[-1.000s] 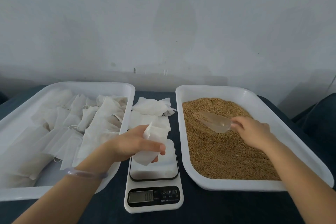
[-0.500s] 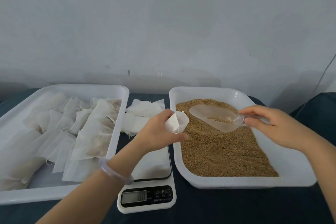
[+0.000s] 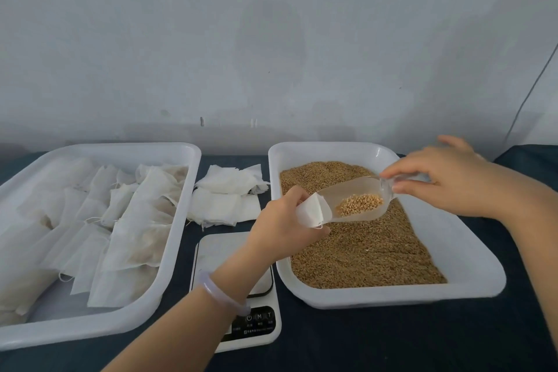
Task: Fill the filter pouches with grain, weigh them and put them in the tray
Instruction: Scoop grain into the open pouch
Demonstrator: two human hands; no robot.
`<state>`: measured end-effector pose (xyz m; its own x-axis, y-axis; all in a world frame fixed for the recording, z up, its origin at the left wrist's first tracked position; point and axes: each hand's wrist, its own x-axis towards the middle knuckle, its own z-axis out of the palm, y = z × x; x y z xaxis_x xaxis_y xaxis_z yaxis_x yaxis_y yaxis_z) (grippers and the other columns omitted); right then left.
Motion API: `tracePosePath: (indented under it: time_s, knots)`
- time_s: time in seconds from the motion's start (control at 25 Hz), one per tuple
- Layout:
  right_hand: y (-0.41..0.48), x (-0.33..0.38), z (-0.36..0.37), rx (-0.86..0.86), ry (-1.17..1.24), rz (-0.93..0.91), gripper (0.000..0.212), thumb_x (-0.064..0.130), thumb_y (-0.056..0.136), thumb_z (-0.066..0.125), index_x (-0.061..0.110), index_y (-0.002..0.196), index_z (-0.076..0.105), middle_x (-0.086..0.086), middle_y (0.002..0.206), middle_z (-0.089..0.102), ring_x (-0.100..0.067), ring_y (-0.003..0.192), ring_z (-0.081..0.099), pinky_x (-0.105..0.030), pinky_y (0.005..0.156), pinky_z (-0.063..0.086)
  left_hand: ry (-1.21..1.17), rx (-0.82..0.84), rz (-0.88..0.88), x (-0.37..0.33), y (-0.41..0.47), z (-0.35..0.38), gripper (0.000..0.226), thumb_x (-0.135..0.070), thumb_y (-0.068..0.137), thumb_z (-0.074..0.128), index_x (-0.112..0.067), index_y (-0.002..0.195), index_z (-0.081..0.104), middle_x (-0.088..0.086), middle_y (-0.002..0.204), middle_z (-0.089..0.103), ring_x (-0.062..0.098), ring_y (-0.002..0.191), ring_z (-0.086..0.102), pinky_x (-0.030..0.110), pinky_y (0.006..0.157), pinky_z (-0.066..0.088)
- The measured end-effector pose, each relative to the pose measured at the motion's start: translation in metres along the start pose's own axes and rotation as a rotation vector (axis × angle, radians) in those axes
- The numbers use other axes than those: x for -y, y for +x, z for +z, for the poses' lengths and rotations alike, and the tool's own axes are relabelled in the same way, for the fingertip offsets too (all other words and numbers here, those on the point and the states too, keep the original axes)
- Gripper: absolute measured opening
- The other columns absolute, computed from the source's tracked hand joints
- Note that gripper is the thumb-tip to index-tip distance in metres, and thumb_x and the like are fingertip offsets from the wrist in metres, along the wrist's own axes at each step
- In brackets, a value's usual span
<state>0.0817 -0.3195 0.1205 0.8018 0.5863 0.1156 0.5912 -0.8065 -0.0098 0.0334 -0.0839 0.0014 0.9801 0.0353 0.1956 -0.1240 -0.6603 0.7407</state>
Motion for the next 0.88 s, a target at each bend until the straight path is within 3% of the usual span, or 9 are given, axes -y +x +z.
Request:
tracePosePath:
  time_s: [0.12,0.36,0.48,0.56,0.72,0.88]
  knots:
    - [0.006,0.002,-0.005,-0.038,-0.098,0.000,0.023,0.048,0.089,0.049,0.050,0.111,0.057,0.039,0.083,0.044,0.003,0.102,0.036,-0.040,0.113,-0.006,-0.006,-0.018,-0.006,-0.001,0.002,0.002,0.044,-0.045,0.071,0.076,-0.031,0.098,0.044,-0.016,0.086,0.054,0.006,0.079,0.056,0.027,0.065,0.051]
    - [0.017,0.006,-0.020,-0.127,-0.169,0.022,0.026,0.046,0.089,0.049,0.048,0.113,0.058,0.023,0.103,0.058,-0.006,0.119,0.037,-0.044,0.111,-0.010,-0.055,-0.023,-0.027,-0.013,0.012,0.008,0.049,-0.044,0.073,0.074,-0.028,0.102,0.038,-0.017,0.083,0.050,-0.002,0.071,0.051,0.016,0.050,0.038]
    - [0.020,0.005,-0.021,-0.120,-0.185,0.011,0.026,0.044,0.090,0.051,0.046,0.114,0.059,0.023,0.094,0.054,-0.007,0.119,0.038,-0.043,0.111,-0.010,-0.065,0.044,-0.042,-0.013,0.015,0.014,0.052,-0.035,0.074,0.075,-0.024,0.105,0.035,-0.016,0.084,0.049,-0.002,0.069,0.051,0.013,0.047,0.036]
    - [0.020,0.004,-0.019,-0.109,-0.194,0.010,0.026,0.043,0.090,0.052,0.045,0.115,0.059,0.024,0.091,0.052,-0.007,0.119,0.037,-0.043,0.111,-0.011,-0.053,0.105,-0.052,-0.009,0.015,0.017,0.052,-0.029,0.076,0.074,-0.022,0.108,0.034,-0.011,0.087,0.050,0.002,0.071,0.052,0.014,0.048,0.038]
    - [0.019,0.001,-0.018,-0.139,-0.225,0.001,0.027,0.043,0.089,0.053,0.045,0.116,0.059,0.017,0.112,0.059,-0.009,0.122,0.037,-0.042,0.110,-0.012,-0.022,0.114,-0.057,-0.005,0.015,0.021,0.048,-0.028,0.076,0.074,-0.019,0.110,0.042,-0.005,0.098,0.054,0.013,0.081,0.055,0.016,0.053,0.041]
    - [0.017,0.001,-0.020,-0.179,-0.255,-0.012,0.027,0.043,0.088,0.054,0.045,0.115,0.060,0.016,0.114,0.059,-0.010,0.121,0.037,-0.042,0.110,-0.013,-0.021,0.044,-0.059,-0.006,0.014,0.024,0.041,-0.037,0.074,0.073,-0.023,0.098,0.044,-0.010,0.088,0.053,0.010,0.077,0.054,0.018,0.054,0.039]
